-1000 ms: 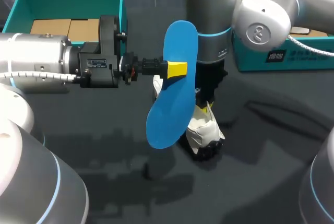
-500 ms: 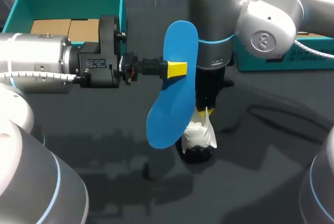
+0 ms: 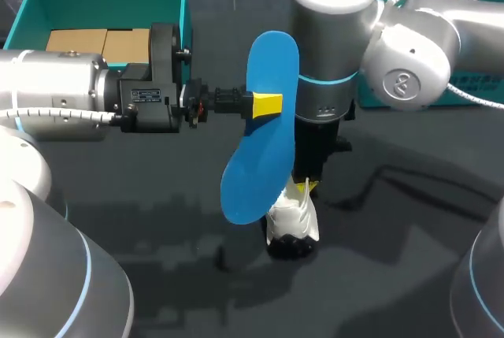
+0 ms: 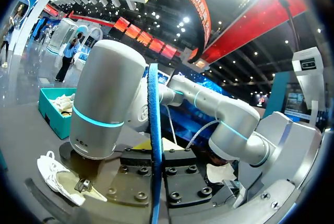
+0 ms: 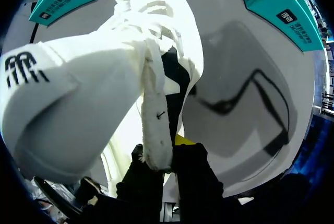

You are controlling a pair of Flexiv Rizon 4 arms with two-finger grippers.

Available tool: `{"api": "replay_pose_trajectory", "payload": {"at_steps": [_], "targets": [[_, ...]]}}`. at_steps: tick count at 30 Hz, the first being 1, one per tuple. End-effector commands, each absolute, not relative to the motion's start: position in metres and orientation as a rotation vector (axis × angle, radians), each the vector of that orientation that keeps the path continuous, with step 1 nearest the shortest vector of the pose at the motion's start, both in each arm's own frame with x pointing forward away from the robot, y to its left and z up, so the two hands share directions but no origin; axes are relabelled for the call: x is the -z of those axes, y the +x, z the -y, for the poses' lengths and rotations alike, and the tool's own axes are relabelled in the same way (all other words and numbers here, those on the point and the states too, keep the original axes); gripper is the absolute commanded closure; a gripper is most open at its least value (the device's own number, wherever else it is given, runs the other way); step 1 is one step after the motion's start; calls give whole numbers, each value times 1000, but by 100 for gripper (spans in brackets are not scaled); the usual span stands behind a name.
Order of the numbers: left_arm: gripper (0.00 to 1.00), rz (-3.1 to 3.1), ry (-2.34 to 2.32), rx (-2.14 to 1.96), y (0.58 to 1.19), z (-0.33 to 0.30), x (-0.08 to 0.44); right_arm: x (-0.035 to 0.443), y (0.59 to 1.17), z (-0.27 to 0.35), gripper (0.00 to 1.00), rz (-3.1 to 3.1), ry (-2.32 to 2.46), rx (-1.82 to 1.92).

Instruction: Take the shoe out of the shoebox, open the shoe tongue, remove and reinsert the insole, then place the shoe into the shoebox

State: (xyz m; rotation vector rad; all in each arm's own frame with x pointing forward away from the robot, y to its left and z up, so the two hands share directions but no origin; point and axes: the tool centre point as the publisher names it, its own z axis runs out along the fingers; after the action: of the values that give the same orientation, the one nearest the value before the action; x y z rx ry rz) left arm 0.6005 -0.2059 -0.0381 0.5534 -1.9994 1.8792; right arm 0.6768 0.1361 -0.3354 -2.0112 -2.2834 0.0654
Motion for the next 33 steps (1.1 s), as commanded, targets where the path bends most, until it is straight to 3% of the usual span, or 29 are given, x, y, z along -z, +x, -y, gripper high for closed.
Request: {"api": "replay_pose_trajectory", "payload": {"at_steps": [1, 33], "targets": [[100, 1997, 553, -1882, 601, 208, 39, 341, 674, -132, 100, 2279, -1994, -50], [100, 1997, 553, -1882, 601, 208, 39, 374, 675, -129, 100, 2274, -1837, -26]]}}
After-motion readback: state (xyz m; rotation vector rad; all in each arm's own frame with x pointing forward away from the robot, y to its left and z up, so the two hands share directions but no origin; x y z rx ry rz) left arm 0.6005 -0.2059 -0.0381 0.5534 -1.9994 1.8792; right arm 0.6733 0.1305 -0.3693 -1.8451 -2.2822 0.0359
